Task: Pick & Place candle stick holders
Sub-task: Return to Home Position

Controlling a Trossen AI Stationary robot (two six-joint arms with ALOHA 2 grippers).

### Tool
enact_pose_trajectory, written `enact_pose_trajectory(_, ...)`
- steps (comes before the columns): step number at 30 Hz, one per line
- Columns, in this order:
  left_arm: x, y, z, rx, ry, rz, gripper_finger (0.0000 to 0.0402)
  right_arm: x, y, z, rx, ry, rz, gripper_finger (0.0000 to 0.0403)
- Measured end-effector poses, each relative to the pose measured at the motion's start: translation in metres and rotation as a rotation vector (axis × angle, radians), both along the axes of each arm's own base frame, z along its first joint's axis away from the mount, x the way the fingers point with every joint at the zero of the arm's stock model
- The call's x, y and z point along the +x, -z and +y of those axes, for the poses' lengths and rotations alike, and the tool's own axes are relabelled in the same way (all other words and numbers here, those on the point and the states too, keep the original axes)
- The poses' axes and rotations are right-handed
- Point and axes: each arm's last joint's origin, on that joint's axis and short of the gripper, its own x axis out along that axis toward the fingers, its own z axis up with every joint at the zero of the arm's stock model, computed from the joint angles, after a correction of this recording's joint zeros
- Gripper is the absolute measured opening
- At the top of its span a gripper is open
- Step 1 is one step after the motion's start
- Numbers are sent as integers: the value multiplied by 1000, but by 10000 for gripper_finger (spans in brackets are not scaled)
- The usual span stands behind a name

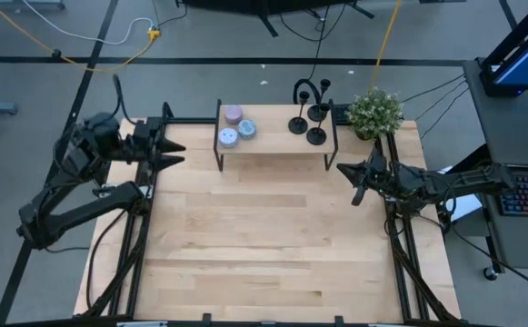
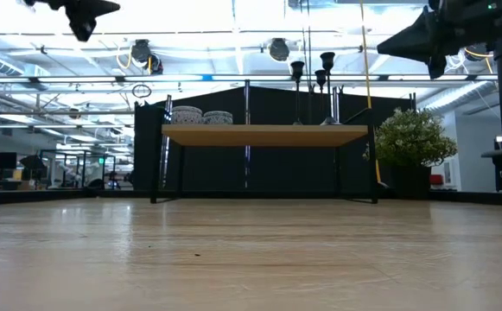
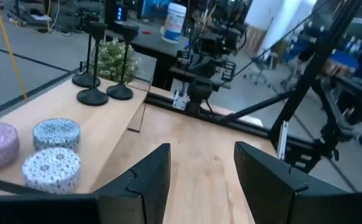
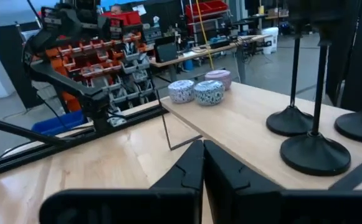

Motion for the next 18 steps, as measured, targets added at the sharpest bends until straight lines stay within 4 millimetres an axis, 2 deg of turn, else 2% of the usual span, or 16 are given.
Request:
enact_pose_trajectory(4, -6, 21, -5, -18, -17, -24, 184, -3, 8, 0, 6, 1, 3, 0)
enact_pose_trajectory(9, -13, 42, -8, -54, -120, -29, 184, -5, 25, -1, 80, 6, -2, 0)
enact_pose_trajectory(18, -17, 65, -12, -58, -145, -82, 184, -5, 68, -1, 281, 33, -12, 0)
